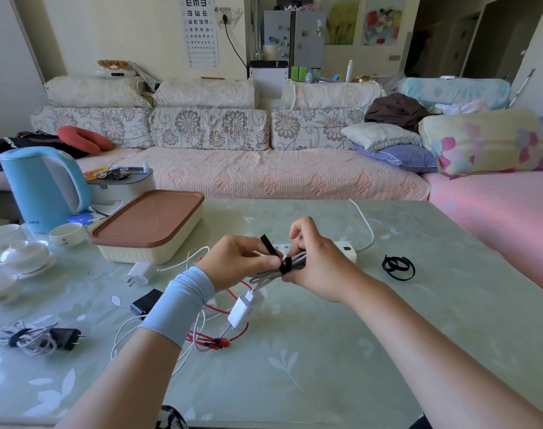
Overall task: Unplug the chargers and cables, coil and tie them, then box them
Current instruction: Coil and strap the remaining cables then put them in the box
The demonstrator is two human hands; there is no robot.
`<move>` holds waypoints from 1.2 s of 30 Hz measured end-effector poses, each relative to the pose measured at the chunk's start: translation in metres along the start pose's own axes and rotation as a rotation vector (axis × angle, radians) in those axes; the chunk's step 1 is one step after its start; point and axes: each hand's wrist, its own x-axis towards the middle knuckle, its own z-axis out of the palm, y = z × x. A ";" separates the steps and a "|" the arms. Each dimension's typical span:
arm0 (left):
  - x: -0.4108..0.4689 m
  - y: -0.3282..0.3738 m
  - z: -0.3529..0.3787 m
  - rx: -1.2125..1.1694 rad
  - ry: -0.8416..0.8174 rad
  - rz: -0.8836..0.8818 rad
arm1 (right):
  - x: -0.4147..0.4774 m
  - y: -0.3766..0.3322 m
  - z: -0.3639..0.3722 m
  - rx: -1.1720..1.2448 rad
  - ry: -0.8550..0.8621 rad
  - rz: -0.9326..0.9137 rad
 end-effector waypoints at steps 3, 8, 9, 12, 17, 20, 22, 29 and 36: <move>0.003 -0.003 0.000 0.108 0.063 0.120 | 0.001 -0.001 0.000 -0.020 -0.011 -0.002; 0.004 0.002 0.007 0.167 0.174 0.064 | 0.003 -0.009 0.000 -0.103 -0.052 -0.081; 0.005 0.002 0.008 0.163 0.180 0.044 | 0.003 -0.011 0.000 -0.109 -0.055 -0.100; 0.005 0.004 0.011 0.069 0.191 -0.041 | 0.001 -0.015 -0.001 -0.138 -0.055 -0.141; 0.008 0.004 0.017 -0.062 0.217 -0.208 | -0.002 -0.014 -0.002 -0.147 0.004 -0.149; 0.010 0.002 0.018 -0.101 0.246 -0.241 | -0.002 -0.011 -0.001 -0.124 0.042 -0.158; 0.009 -0.001 0.020 -0.236 0.252 -0.245 | -0.002 -0.009 -0.001 -0.101 0.061 -0.154; 0.008 0.002 0.022 0.066 0.224 -0.107 | 0.003 0.001 0.003 -0.038 0.136 -0.178; 0.008 0.002 0.017 0.271 -0.004 -0.020 | 0.006 0.014 -0.001 0.234 0.186 -0.017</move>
